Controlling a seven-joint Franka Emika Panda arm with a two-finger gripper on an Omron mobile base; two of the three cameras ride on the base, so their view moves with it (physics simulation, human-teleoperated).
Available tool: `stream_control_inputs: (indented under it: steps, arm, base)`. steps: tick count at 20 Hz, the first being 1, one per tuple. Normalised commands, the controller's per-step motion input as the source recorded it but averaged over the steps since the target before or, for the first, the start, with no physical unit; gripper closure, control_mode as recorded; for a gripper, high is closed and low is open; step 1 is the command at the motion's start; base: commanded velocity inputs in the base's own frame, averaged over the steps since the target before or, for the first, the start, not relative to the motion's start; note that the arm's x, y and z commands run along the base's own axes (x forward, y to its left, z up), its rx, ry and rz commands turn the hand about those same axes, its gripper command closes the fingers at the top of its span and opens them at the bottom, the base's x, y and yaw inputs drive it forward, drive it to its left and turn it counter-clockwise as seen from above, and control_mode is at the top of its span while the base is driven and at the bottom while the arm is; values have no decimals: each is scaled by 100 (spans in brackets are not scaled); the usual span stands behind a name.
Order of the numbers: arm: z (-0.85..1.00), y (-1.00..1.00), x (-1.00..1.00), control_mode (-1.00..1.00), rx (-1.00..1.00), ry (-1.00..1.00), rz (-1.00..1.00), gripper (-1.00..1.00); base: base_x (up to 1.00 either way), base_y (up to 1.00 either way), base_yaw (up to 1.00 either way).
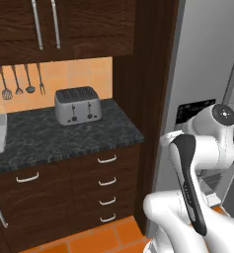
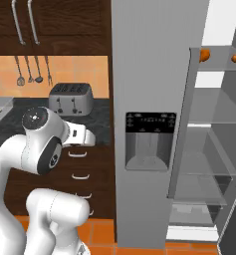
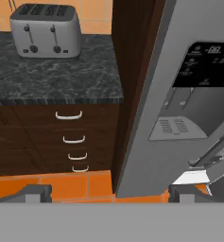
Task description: Place one squash and one chicken drumstick in each tupperware on the nearby counter, to pack two identical lunches.
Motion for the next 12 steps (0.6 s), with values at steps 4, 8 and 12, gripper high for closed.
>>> stream_control_inputs:
  steps: [4, 8, 12]
  arm:
    - [0, 0, 0, 100, 0, 0, 0, -100]
    - [0, 0, 0, 100, 0, 0, 0, -100]
    - [0, 0, 0, 100, 0, 0, 0, -100]
  base:
    - [20, -100, 0]
    - [4, -100, 0]
    - [18, -89, 0]
